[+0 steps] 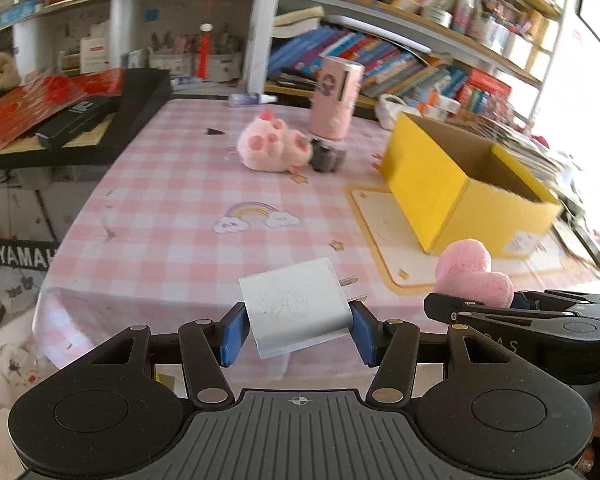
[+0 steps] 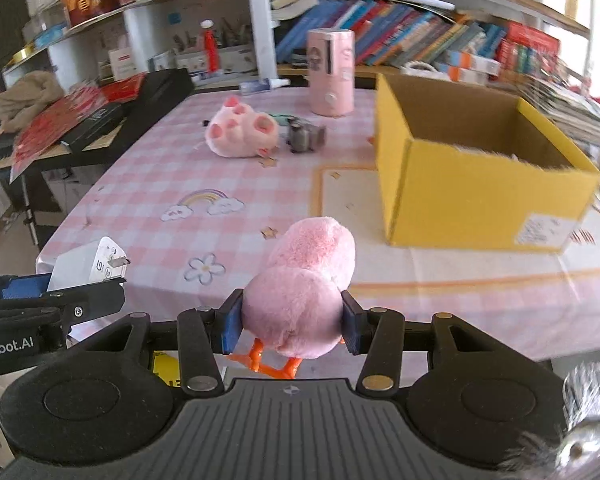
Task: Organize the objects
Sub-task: 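Lift the charger and pink plush and carry them toward the yellow box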
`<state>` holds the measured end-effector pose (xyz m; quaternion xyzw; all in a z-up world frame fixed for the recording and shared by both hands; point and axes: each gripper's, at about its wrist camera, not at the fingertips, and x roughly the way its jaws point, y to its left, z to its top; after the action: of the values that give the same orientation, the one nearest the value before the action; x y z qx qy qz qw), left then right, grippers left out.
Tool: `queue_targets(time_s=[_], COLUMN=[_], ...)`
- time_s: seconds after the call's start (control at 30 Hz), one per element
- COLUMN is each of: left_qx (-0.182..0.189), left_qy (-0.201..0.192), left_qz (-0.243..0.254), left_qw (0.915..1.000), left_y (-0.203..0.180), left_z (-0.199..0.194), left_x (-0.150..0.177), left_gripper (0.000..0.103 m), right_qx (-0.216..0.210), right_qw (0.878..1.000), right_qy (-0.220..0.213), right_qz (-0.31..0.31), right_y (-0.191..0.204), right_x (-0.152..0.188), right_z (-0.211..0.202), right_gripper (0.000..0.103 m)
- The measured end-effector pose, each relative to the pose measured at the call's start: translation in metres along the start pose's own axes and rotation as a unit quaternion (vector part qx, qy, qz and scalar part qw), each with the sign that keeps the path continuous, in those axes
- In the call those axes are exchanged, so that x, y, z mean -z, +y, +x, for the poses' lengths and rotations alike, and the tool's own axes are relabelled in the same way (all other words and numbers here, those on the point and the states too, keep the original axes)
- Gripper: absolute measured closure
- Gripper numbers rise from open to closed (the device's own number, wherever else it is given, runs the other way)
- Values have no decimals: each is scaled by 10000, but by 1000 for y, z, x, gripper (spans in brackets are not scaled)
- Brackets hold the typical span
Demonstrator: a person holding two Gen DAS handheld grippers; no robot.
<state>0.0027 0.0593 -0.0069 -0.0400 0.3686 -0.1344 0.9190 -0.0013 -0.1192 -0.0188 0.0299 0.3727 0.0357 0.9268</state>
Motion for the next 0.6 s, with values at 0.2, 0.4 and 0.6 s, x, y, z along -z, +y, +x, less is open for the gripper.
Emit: queue_targets(time_s=[0.2,0.4,0.6], left_qx=[258,494,697], left_qy=[101,119,154], left_qz=[242,462,608], left_qw=[9993,9976,9956], left_y=[-14,-29,-46], left_z=[0,2,8], left_x=[6,7,5], left_gripper=[50,50,50], right_qx=[249,511,718], right_qw=[9991,9968,9940], right_qy=[17,-10,12], right_qz=[340,615,822], right_y=[-15,-31,-48], right_x=[18,28,37], right_z=[-15,-29,-37], right_gripper=[58,58,58])
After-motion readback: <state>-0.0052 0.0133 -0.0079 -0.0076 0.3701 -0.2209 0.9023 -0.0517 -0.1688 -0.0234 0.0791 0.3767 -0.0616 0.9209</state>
